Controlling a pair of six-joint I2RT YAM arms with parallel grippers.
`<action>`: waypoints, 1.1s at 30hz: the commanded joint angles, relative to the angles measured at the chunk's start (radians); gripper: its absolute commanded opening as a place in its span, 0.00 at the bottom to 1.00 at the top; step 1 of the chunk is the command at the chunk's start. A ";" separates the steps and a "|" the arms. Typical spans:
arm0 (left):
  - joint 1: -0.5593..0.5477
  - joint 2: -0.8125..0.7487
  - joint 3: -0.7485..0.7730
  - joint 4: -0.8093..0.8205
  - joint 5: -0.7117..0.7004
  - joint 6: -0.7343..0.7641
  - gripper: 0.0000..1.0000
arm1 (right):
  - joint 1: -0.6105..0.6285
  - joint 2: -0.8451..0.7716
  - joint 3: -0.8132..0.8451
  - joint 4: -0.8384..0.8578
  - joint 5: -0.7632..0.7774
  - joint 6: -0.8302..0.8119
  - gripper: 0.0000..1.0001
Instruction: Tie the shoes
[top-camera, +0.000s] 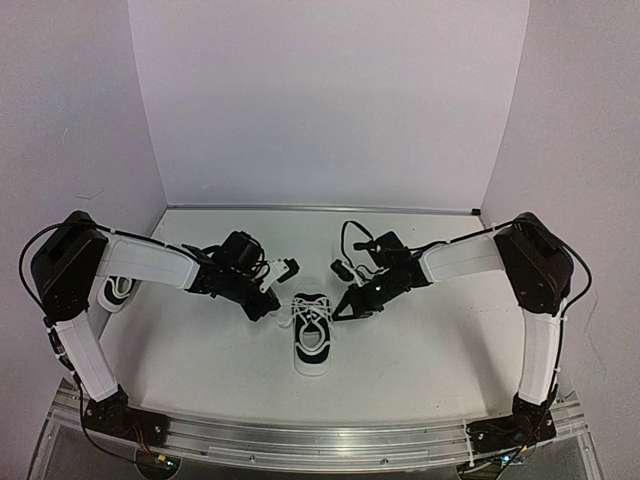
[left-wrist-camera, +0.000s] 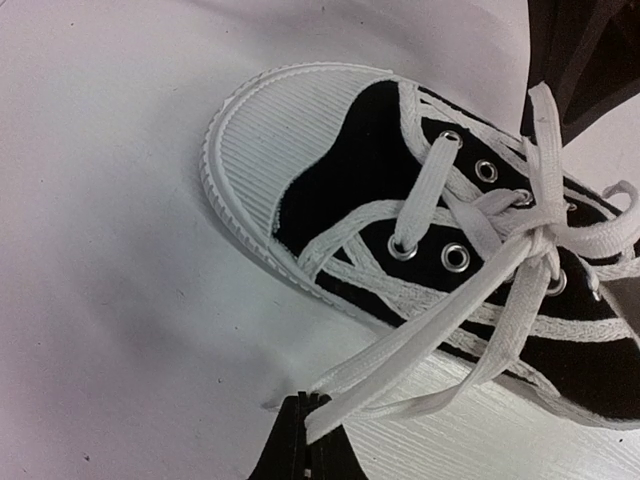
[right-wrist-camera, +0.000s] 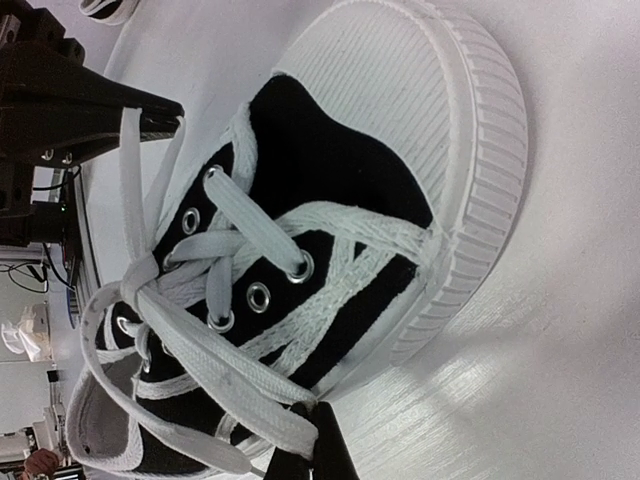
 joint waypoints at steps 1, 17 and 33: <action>0.012 -0.012 0.031 -0.024 -0.041 0.003 0.00 | 0.000 -0.073 -0.030 -0.032 0.083 0.009 0.00; 0.043 0.014 0.027 -0.024 -0.145 -0.031 0.00 | -0.025 -0.127 -0.116 -0.086 0.203 0.015 0.00; -0.004 -0.033 0.060 0.018 -0.011 -0.016 0.30 | -0.011 -0.236 -0.084 -0.070 0.078 0.016 0.35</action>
